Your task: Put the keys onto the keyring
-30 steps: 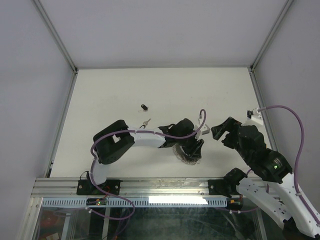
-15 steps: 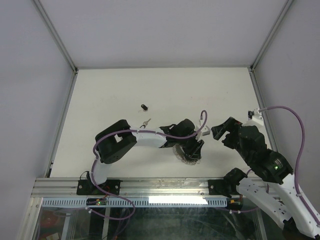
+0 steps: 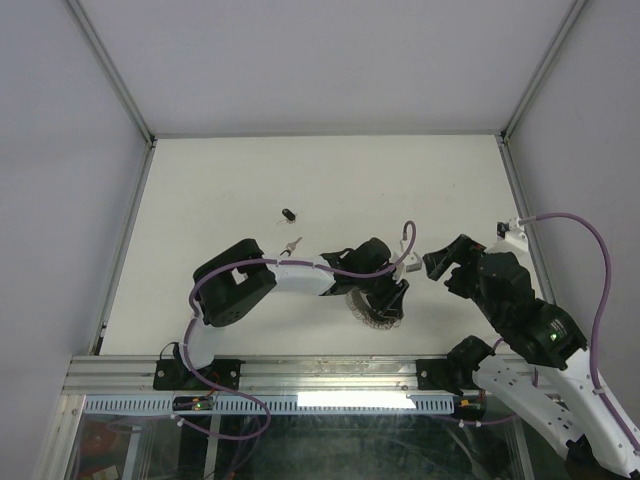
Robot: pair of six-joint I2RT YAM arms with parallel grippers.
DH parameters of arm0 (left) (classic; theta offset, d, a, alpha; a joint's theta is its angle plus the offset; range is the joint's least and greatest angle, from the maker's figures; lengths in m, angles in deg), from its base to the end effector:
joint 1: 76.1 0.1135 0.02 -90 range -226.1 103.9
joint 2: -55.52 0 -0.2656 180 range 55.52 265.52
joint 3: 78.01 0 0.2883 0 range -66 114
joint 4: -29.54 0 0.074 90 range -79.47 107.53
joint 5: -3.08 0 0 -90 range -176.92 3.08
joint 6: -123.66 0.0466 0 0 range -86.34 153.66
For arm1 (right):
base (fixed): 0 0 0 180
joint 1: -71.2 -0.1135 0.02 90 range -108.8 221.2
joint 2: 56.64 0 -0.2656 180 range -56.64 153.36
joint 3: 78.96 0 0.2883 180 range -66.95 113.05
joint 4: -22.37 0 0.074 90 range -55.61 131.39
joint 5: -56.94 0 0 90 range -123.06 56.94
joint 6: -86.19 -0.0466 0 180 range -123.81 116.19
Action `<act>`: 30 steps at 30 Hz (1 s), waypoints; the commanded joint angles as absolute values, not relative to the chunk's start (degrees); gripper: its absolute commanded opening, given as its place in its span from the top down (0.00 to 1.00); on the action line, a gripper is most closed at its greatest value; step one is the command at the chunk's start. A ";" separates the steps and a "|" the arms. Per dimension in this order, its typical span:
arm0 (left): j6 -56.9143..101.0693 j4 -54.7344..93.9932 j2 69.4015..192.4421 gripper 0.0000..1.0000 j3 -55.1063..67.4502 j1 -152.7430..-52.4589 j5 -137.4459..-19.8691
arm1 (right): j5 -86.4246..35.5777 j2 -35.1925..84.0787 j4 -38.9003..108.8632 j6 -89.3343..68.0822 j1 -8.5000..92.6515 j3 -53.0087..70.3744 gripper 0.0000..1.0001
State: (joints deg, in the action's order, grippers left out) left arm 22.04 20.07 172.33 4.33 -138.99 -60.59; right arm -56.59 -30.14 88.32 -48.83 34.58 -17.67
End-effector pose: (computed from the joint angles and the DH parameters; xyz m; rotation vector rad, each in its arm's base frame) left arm 0.1916 -0.4196 0.1070 1.3252 2.1784 -1.1253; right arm 0.1066 0.0560 0.3361 0.3961 2.0570 0.4390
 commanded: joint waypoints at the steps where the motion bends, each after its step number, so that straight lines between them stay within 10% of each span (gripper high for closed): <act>1: 21.68 23.02 172.65 0.68 6.77 -138.86 -58.19 | -57.51 -30.66 86.88 -49.87 34.54 -16.69 0.19; 30: 20.30 25.18 169.81 1.00 6.42 -138.44 -57.50 | -58.82 -33.54 85.12 -49.55 34.54 -18.29 0.18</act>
State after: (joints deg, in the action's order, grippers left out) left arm 20.77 20.88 173.60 5.25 -138.99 -59.13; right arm -56.90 -31.51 88.54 -49.00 34.58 -17.89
